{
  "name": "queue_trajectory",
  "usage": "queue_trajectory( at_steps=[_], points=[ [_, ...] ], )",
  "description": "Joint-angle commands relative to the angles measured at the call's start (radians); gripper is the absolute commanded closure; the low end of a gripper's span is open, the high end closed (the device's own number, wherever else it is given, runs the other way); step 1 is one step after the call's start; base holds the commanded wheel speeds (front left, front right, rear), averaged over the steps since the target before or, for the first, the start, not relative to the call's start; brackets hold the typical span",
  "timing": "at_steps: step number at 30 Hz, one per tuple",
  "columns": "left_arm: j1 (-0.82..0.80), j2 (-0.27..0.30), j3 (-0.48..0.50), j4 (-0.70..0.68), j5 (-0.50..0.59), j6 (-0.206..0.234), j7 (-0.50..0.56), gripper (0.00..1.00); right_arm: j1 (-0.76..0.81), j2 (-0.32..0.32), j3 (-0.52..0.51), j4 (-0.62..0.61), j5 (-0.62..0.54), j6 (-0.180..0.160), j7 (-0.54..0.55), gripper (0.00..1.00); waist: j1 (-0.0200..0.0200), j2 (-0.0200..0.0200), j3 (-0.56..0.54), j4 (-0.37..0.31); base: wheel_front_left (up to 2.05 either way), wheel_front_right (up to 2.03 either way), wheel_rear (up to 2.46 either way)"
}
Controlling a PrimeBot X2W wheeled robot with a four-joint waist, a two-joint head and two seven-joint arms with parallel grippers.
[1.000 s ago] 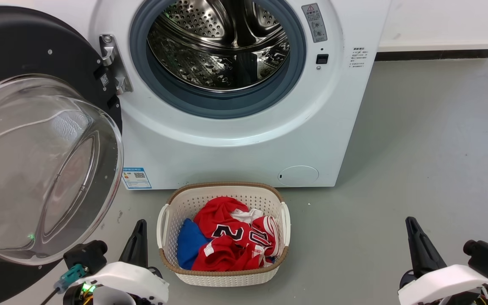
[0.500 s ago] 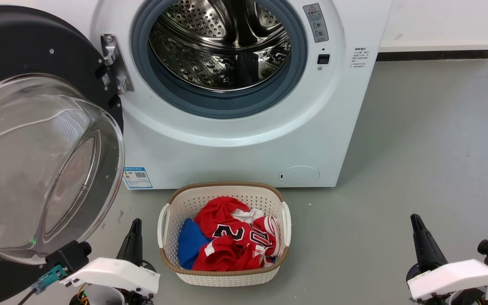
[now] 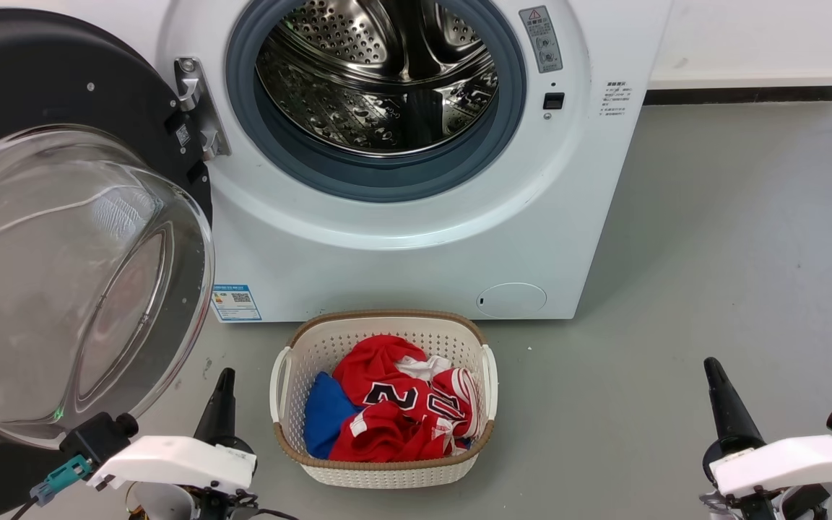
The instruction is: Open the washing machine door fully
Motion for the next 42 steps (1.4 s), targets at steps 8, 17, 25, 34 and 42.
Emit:
queue_trajectory(
  at_steps=[8, 17, 25, 34, 42],
  points=[
    [-0.024, -0.011, 0.033, -0.019, -0.108, -0.017, 0.030, 1.00, -0.036, 0.002, -0.012, 0.000, 0.122, 0.000, 0.020, 1.00, 0.0000, 0.0000, 0.000, 0.002, 0.00, 0.00, 0.00],
    [-0.025, -0.018, 0.052, -0.022, -0.187, -0.029, 0.053, 1.00, -0.046, 0.003, -0.020, 0.007, 0.211, 0.000, 0.036, 1.00, 0.0000, 0.0000, 0.000, 0.004, 0.00, 0.00, 0.00],
    [-0.027, -0.026, 0.072, -0.025, -0.261, -0.039, 0.073, 1.00, -0.053, 0.004, -0.027, 0.013, 0.294, 0.000, 0.052, 1.00, 0.0000, 0.0000, 0.000, 0.005, 0.00, 0.00, 0.00],
    [-0.028, -0.034, 0.090, -0.028, -0.337, -0.050, 0.097, 1.00, -0.063, 0.005, -0.034, 0.020, 0.379, 0.000, 0.066, 1.00, 0.0000, 0.0000, 0.000, 0.007, 0.00, 0.00, 0.00],
    [-0.029, -0.040, 0.106, -0.031, -0.400, -0.057, 0.115, 1.00, -0.068, 0.007, -0.040, 0.026, 0.451, 0.000, 0.078, 1.00, 0.0000, 0.0000, 0.000, 0.009, 0.00, 0.00, 0.00]
  ],
)
